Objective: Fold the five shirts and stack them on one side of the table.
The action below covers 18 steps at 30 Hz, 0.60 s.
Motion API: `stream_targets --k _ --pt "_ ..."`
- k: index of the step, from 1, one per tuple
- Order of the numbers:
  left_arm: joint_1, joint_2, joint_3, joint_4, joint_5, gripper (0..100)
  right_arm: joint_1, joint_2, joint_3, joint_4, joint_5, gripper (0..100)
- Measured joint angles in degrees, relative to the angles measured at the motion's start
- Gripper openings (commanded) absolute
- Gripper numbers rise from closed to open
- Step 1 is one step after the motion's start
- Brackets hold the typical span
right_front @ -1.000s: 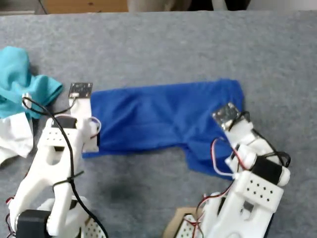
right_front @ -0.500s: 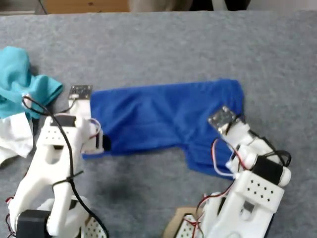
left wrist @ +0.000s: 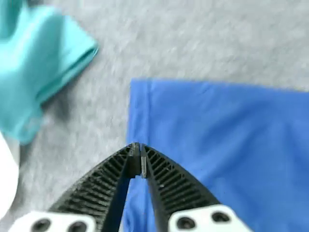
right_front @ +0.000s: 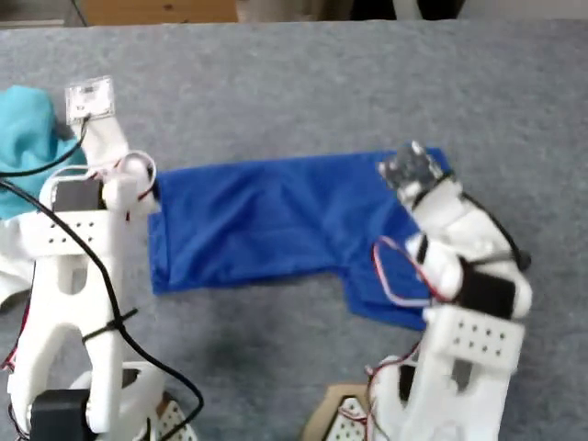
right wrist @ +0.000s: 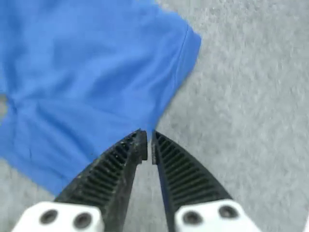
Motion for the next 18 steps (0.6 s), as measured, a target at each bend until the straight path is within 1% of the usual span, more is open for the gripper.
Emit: stream_targets --k 3,5,9,18 --pt "2.02 3.25 0.0 -4.48 0.0 2 -0.79 10.29 -6.77 -1.23 -2.9 0.5" --pt "2.64 6.77 -0.26 -5.98 0.26 2 -1.14 18.55 -12.84 -1.32 -3.78 0.5" --pt "2.81 16.18 -3.69 -6.42 3.52 2 -1.58 34.2 -25.93 -0.79 -5.27 0.5" --pt "2.81 35.96 -16.26 -6.42 4.48 2 -1.49 66.64 -51.25 -0.79 -9.93 0.5"
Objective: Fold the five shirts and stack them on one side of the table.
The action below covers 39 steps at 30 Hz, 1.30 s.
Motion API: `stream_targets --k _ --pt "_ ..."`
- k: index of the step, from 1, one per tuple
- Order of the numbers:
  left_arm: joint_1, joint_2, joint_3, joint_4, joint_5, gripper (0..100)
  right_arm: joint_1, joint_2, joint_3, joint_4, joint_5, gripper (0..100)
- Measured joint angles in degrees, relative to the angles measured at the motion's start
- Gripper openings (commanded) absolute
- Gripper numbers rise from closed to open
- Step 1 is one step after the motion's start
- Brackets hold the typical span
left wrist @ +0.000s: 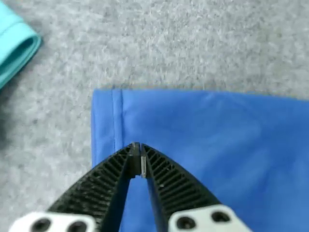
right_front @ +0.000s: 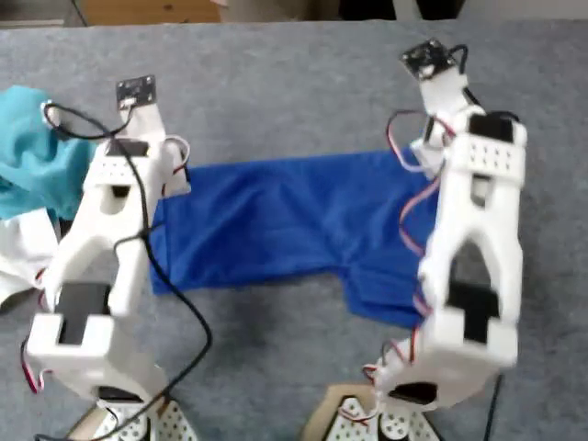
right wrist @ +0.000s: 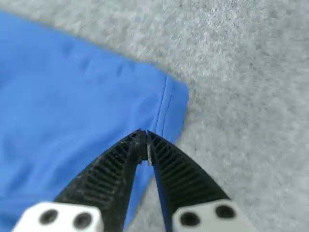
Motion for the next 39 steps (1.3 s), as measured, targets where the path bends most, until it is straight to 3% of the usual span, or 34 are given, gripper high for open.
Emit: stream_targets --k 15,23,28,33,39 --pt "-2.37 10.99 -4.48 -0.35 0.09 2 1.32 32.88 -28.4 6.86 -0.79 0.5" --pt "-2.46 11.08 -9.14 0.35 0.0 2 1.49 33.41 -44.22 19.52 -0.79 0.5" --pt "-2.46 10.99 -17.05 8.18 0.0 2 1.32 33.85 -56.7 26.73 -0.88 0.5" --pt "-2.46 11.87 -23.03 8.79 0.0 2 0.18 36.13 -59.52 27.25 -0.88 0.5" --pt "-2.46 23.38 -28.75 7.03 0.0 2 0.18 43.43 -59.96 24.53 -5.1 0.5"
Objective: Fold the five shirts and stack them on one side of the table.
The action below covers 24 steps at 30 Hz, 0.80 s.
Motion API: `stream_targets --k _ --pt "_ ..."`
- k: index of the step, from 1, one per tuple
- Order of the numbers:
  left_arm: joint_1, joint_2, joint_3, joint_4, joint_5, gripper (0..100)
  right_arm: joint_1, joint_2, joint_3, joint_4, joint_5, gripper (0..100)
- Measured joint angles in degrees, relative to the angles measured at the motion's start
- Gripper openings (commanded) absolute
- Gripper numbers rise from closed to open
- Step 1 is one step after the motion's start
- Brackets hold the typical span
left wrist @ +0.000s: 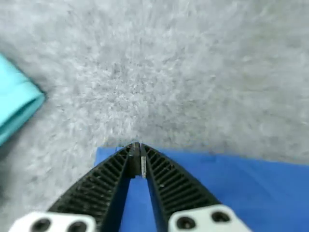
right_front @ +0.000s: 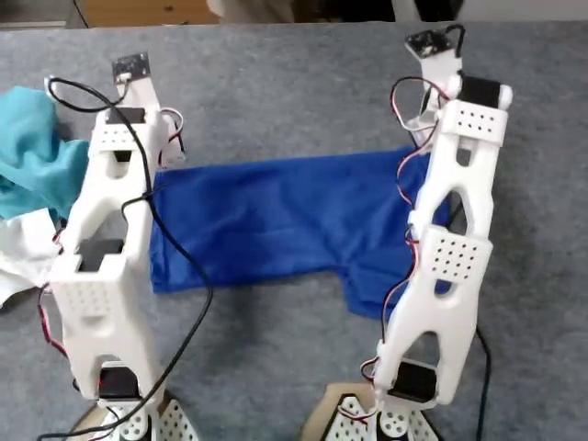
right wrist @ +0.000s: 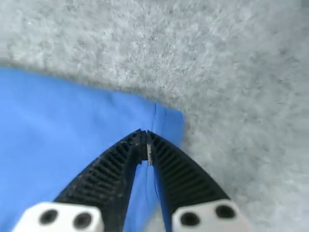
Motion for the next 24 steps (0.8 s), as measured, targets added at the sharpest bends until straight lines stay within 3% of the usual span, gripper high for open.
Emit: stream_targets --k 4,16,24 --pt "-0.35 8.7 -7.82 2.02 0.09 2 -0.09 4.57 0.0 -2.2 -0.35 0.5" --pt "-3.52 22.95 -38.42 20.22 0.09 2 0.0 7.47 -2.64 -3.78 -0.35 0.5" --pt "-3.78 22.95 -53.98 33.67 0.0 2 0.44 7.47 -20.31 9.14 -0.44 0.5"
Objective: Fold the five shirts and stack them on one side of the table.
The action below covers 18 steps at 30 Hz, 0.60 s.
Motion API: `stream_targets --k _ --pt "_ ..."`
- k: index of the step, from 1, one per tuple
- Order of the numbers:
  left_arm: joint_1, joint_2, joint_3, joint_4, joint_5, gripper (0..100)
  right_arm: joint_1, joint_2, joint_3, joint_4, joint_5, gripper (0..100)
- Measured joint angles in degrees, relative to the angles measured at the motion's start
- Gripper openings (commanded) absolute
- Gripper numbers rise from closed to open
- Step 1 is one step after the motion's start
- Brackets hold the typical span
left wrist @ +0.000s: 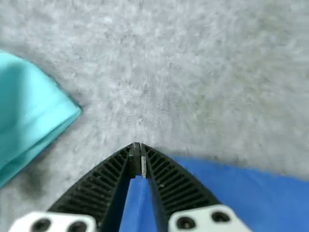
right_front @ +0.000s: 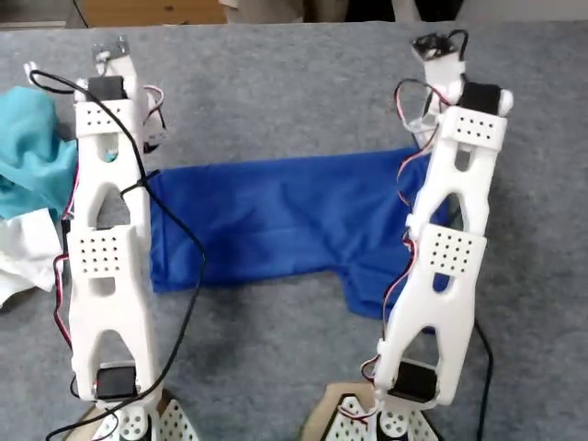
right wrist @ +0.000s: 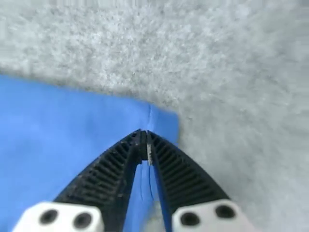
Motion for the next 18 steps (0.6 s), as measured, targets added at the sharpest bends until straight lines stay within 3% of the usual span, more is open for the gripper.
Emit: stream_targets --k 3,8,18 --pt "0.0 0.0 -9.05 6.07 0.0 2 0.0 -0.7 -7.12 4.75 1.49 0.5" --pt "0.0 -0.7 -13.63 7.65 -1.41 2 1.85 -7.12 -2.29 5.45 3.69 0.5" --pt "6.68 -19.6 9.49 7.65 -3.43 2 5.71 -29.89 22.42 5.45 14.24 0.5"
